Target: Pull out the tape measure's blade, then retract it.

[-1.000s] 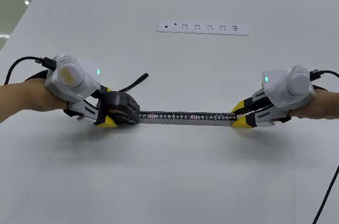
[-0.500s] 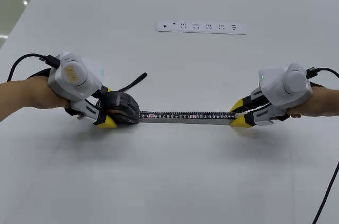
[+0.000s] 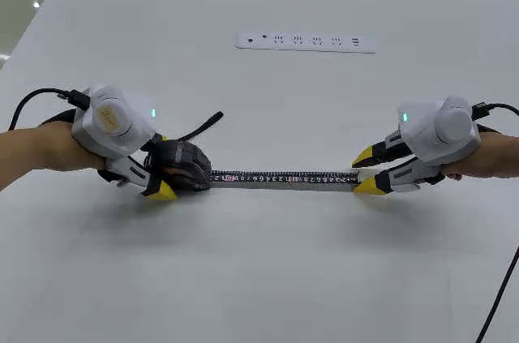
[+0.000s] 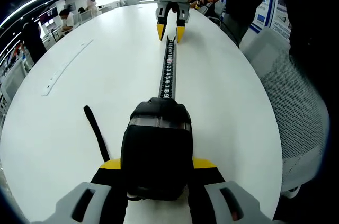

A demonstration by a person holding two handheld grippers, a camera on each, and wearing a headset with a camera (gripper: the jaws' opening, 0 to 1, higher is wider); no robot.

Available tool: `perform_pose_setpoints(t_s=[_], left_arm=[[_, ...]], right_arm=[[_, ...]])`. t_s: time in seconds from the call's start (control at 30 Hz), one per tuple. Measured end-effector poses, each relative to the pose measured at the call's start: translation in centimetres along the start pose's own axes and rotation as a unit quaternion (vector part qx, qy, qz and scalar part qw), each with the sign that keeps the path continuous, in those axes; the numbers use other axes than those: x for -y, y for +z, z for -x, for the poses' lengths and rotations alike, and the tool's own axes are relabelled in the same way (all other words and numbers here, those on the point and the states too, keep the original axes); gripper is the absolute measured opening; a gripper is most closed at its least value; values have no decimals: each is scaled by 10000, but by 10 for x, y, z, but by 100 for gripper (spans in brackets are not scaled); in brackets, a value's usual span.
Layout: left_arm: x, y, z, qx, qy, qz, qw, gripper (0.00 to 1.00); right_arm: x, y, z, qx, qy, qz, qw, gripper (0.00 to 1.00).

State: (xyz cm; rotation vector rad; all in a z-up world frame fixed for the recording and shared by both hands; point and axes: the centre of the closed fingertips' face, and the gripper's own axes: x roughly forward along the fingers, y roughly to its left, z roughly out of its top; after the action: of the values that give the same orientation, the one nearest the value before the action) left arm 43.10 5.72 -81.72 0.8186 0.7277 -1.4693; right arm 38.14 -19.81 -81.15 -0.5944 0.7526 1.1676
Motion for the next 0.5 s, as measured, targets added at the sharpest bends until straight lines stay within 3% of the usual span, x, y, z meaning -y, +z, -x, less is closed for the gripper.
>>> perform_pose_setpoints(t_s=[0.13, 0.2, 0.4, 0.43, 0.5], left_arm=[[1, 0, 2, 104, 44, 131, 9999, 45], [2, 1, 2, 113, 49, 146, 9998, 48], [2, 0, 6, 167, 98, 218, 9996, 56], [4, 0, 16, 291, 236, 411, 9985, 57], [4, 0, 19, 354, 317, 541, 9974, 60]], right_arm=[[-2, -4, 5, -27, -60, -41, 10000, 30], [-2, -4, 6, -28, -75, -56, 10000, 37], [-5, -6, 9, -12, -101, -74, 9999, 42], [-11, -4, 16, 67, -193, -191, 9996, 43], [-13, -3, 17, 95, -234, -225, 9994, 45]])
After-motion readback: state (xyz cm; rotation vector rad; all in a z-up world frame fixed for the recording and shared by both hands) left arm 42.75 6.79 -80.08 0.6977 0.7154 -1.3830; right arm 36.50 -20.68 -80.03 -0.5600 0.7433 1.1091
